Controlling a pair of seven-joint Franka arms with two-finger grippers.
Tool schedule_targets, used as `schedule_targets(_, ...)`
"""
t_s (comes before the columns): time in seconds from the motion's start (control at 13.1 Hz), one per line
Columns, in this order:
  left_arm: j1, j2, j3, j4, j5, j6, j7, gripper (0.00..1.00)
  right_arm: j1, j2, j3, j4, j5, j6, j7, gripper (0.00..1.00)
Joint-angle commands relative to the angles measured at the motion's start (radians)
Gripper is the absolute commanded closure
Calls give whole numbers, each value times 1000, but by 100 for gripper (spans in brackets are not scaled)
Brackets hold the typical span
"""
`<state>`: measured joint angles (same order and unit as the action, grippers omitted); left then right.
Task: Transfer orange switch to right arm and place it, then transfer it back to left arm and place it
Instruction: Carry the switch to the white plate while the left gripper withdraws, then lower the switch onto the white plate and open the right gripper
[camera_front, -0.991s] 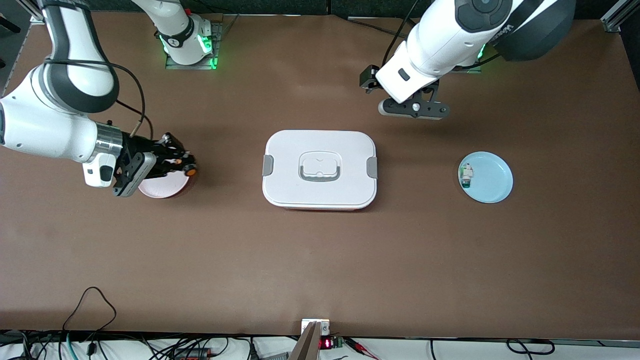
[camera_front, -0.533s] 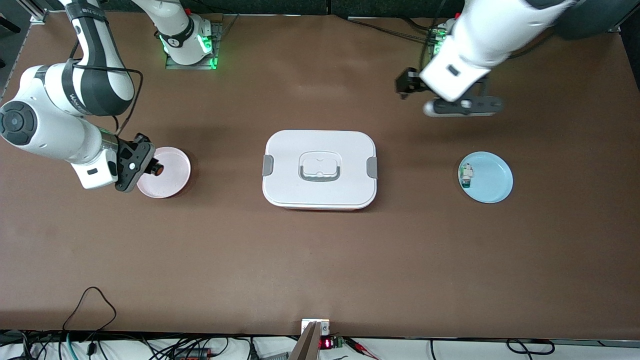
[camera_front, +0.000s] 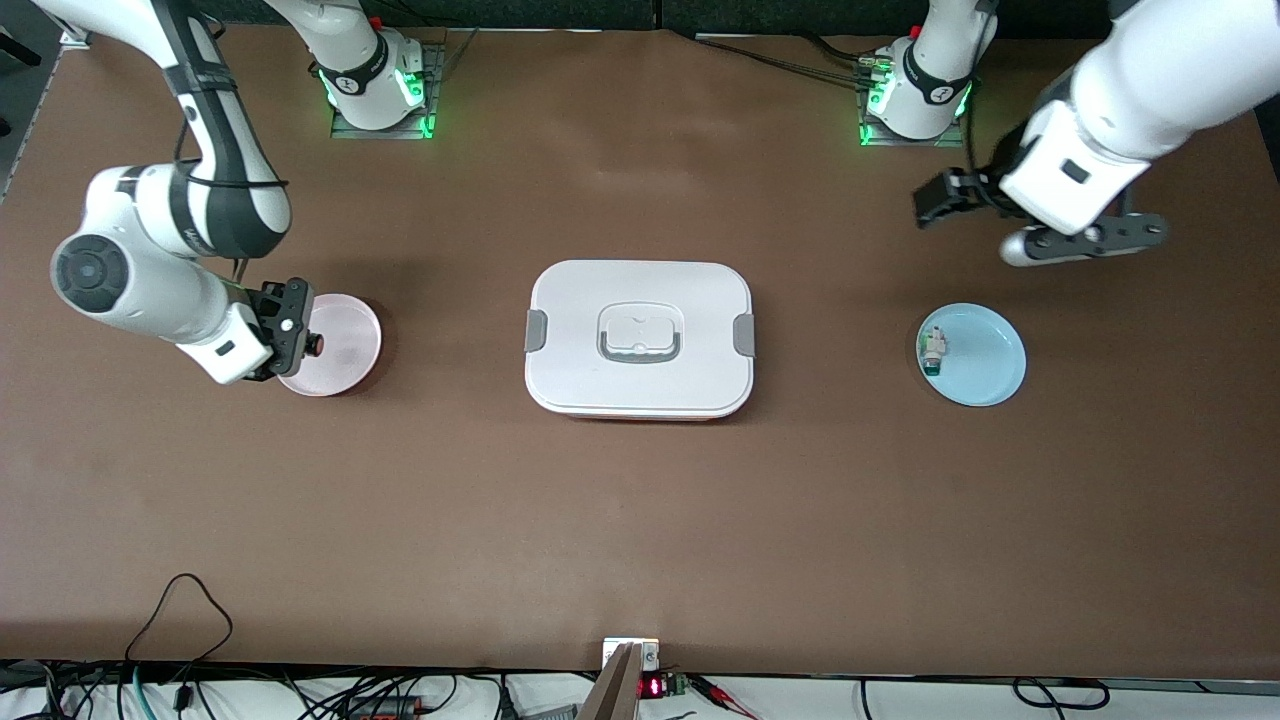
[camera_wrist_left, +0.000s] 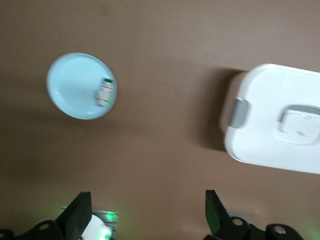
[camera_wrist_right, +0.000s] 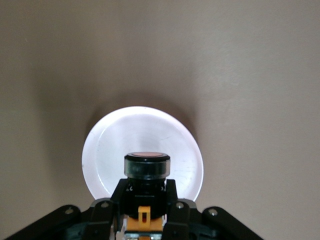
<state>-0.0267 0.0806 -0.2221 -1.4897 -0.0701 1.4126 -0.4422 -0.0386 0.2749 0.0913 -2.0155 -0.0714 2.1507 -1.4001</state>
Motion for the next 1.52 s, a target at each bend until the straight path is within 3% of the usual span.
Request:
schedule_targets(0.0,16,-42,46,-58,49,6,103,0,-26,-26,15,-95,-57,99,-65,74)
schedule_targets(0.3,33,-54,118,-89,49,31,192,0,-64,-23,15,-186,-57,207,-111,74)
schedule_targets(0.69,-73,-55,272,-90,47,28,200,0,-76,12,13,-264,-57,348,-165,74)
schedule_targets(1.07,-73,-45,283,-86,-17,87,314,0,-78,73,13,-269,-48,419,-163,74)
schedule_targets(1.3,-131,-47,343,-83,7,92,364,0,-81,105,13,-269,-44,437,-155,74)
schedule_targets(1.45,-154,-41,343,-72,64,89,361,0,-83,112,13,-269,-44,446,-155,73)
